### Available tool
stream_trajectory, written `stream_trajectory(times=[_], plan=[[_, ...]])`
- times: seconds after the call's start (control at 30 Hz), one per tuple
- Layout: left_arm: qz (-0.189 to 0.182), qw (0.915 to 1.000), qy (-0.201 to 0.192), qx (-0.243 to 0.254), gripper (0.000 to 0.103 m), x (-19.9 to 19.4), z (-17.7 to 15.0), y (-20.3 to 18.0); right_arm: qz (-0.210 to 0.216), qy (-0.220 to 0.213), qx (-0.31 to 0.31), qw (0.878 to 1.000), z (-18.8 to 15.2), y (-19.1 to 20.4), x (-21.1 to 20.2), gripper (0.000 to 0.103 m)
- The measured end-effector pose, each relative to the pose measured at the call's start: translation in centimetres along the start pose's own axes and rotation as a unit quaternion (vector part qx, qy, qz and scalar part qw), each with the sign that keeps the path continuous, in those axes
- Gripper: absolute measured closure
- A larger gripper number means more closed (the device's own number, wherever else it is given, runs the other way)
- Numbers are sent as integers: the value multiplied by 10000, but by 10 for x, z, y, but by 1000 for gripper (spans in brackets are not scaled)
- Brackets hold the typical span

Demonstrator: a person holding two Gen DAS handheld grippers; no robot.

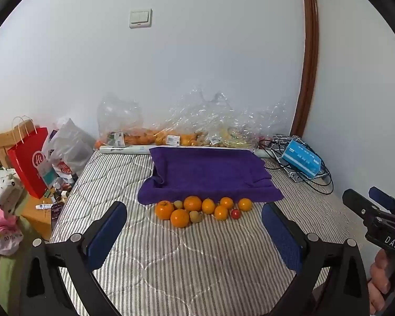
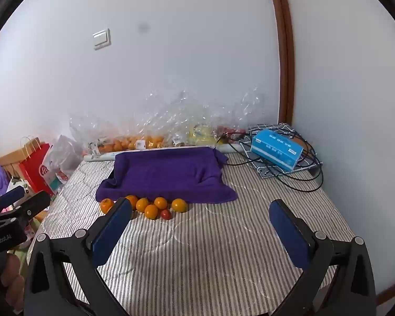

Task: Organize fruits

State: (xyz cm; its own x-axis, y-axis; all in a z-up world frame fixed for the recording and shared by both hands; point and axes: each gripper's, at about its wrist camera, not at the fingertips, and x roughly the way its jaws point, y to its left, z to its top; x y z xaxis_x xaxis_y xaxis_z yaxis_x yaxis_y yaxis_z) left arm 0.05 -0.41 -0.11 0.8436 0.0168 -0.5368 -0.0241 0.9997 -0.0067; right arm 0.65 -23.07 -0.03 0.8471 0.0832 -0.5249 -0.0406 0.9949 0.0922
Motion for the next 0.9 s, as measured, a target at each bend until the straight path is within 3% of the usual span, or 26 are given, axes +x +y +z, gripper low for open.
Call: stream_trajectory(times=[0.27,0.9], plan=[[-225,9996,-129,-147,0,-8,1,1,32,-28,-81,10000,-1,2,-4,0],[-248,9993,-174,-200,0,-11,3,3,76,-37,-162,9998,0,10,-12,0]])
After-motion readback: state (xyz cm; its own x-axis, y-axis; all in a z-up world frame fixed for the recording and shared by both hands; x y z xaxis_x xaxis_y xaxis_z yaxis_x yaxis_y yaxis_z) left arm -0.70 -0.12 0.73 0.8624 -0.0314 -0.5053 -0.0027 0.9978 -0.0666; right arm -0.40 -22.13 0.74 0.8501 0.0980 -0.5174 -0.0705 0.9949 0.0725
